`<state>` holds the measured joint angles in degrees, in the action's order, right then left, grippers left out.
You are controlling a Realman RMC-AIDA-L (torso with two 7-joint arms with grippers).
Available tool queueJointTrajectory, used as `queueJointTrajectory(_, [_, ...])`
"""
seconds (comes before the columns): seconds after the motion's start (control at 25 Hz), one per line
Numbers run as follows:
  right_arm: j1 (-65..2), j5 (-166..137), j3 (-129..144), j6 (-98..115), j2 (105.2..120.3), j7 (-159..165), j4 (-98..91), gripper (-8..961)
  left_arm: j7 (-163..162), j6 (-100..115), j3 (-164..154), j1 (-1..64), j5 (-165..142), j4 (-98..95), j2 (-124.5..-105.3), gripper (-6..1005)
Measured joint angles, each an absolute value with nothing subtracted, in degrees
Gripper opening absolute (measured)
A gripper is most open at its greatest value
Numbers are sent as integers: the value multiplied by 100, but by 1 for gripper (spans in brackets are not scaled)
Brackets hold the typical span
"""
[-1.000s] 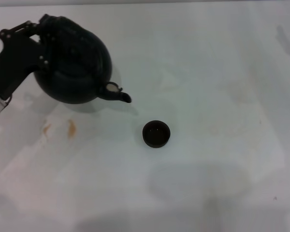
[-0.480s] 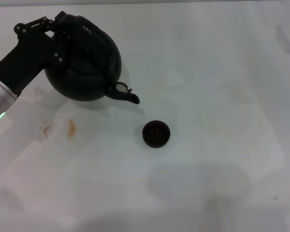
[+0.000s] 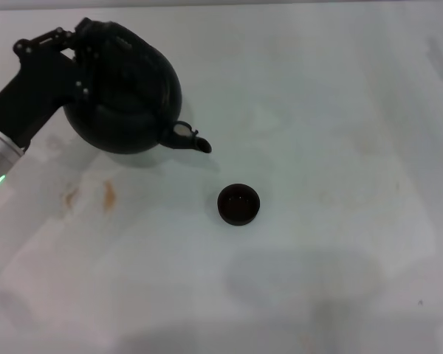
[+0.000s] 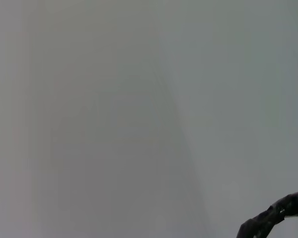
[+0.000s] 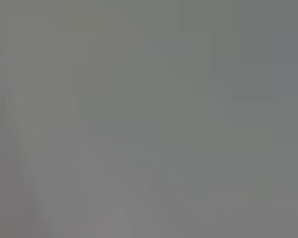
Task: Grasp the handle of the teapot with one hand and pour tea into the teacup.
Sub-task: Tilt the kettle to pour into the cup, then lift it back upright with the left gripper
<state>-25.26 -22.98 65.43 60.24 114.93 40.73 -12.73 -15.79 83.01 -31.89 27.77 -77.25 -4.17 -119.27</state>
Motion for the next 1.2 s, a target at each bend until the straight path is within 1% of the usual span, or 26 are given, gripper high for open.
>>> queueJointTrajectory(0.68, [-2535, -1934, 6233, 5975, 11519, 4079, -1223, 813, -1520, 8402, -3252, 2621, -8051, -472, -11906, 131])
queueJointTrajectory(1.2, [-2529, -1808, 6255, 6215, 11515, 4092, -1249, 814, -1189, 8302, -3404, 2947, -8158, -499, -11903, 130])
